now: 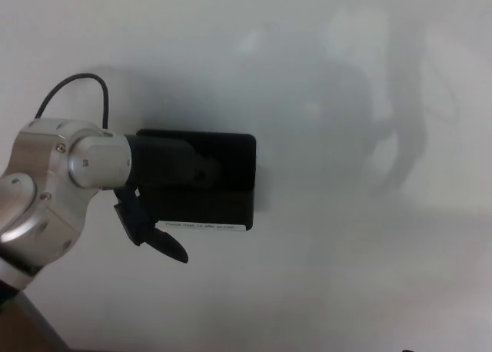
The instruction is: A magnetic marker holder is on the left hand side of the white board, the robot put the index and middle finger into the opening of the container and pull off the magnetic holder and hand it to a human on the left hand side.
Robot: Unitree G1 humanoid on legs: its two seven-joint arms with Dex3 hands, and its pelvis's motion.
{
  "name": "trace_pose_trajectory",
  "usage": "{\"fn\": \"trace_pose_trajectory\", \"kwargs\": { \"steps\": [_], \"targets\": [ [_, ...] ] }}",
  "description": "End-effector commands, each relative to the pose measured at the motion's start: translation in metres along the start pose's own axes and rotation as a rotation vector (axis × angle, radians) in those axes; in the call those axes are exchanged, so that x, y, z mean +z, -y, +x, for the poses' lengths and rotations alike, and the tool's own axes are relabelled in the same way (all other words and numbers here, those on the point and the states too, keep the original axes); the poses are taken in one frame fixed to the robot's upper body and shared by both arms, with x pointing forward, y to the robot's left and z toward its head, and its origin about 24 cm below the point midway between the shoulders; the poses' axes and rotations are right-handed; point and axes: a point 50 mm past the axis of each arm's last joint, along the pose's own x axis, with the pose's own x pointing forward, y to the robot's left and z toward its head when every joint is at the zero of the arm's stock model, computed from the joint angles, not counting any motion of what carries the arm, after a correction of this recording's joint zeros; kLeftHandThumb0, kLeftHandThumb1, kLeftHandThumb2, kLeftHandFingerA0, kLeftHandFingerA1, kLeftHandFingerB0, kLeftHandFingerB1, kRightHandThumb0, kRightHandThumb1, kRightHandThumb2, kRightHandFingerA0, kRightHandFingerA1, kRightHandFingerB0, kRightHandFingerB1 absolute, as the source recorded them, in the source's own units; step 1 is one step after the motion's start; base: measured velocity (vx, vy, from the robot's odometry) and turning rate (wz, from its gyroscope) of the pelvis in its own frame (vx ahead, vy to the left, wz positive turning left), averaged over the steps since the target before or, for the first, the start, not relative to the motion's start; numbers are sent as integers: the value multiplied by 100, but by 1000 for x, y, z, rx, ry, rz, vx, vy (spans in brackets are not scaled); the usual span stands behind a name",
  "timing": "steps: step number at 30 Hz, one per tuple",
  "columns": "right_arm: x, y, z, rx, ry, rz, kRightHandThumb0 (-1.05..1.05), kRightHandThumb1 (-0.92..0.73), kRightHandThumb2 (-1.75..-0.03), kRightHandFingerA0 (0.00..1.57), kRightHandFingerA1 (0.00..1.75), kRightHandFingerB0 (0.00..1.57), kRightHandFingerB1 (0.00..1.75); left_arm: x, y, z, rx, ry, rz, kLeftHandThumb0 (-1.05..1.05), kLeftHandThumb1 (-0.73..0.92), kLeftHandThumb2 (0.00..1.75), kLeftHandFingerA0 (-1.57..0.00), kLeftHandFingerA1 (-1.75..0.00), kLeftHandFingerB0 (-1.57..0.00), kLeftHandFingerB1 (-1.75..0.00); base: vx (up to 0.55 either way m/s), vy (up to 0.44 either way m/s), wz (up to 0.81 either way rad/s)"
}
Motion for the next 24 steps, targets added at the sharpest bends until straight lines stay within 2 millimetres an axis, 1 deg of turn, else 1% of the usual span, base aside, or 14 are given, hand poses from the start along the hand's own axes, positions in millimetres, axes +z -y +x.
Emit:
{"fn": "trace_pose_trajectory", "kwargs": {
  "steps": [1,3,4,5,6,7,8,10,11,18,19,20,23,24],
  "targets": [
    [-1,4,0,-17,-14,-15,-45,-66,-58,72,46,53,38,5,13,4,-106,2,-22,-70,50,56,-55,-43,-29,-30,0,0,0],
    [-2,4,-1,-17,-14,-21,-45,-66,-58,72,46,53,38,8,14,4,-111,6,-25,-70,50,56,-55,-43,-29,-30,0,0,0],
    [-1,4,0,-18,-13,-15,-46,-67,-59,71,46,53,38,11,15,5,-112,15,-15,-70,50,56,-68,-48,-30,-31,0,0,0],
    [-1,5,0,-18,-13,-13,-46,-67,-59,71,46,53,38,12,15,5,-112,18,-12,-70,50,56,-68,-48,-30,-31,0,0,0],
    [0,4,2,-21,-14,-6,-46,-66,-58,70,46,52,37,15,14,6,-107,28,1,-81,46,78,-58,-55,-25,-38,0,0,0],
    [0,4,3,-22,-15,-4,-46,-66,-58,70,46,52,37,15,13,6,-106,30,4,-81,46,78,-58,-55,-25,-38,0,0,0],
    [-1,5,1,-19,-14,-10,-45,-67,-61,67,47,51,39,18,15,7,-106,38,3,-69,51,56,-56,-45,-29,-31,0,0,0],
    [-1,7,2,-22,-8,-20,-51,-62,-63,68,49,49,40,21,16,9,-98,45,6,-69,51,56,-54,-45,-30,-31,0,0,0],
    [-1,7,2,-24,-8,-21,-52,-61,-63,68,49,50,40,21,16,10,-96,47,6,-78,46,78,-55,-56,-24,-39,0,0,0],
    [1,7,4,-21,-2,-33,-49,-66,-59,71,46,52,38,22,13,11,-80,27,2,-79,46,78,-55,-56,-25,-39,0,0,0],
    [1,8,4,-22,3,-38,-50,-63,-62,69,49,50,40,20,13,13,-79,17,5,-68,52,56,-59,-49,-28,-31,0,0,0],
    [0,9,4,-21,-2,-43,-48,-68,-61,68,45,51,38,18,13,18,-78,-4,9,-73,46,77,-57,-58,-22,-39,0,0,0],
    [-1,8,4,-21,-17,-41,-48,-68,-61,68,45,51,38,16,14,21,-80,-19,11,-73,46,77,-57,-58,-22,-39,0,0,0],
    [-1,9,4,-21,-14,-33,-50,-61,-62,68,48,50,40,14,15,24,-82,-35,17,-56,50,56,-52,-44,-25,-30,0,0,0]
  ]
}}
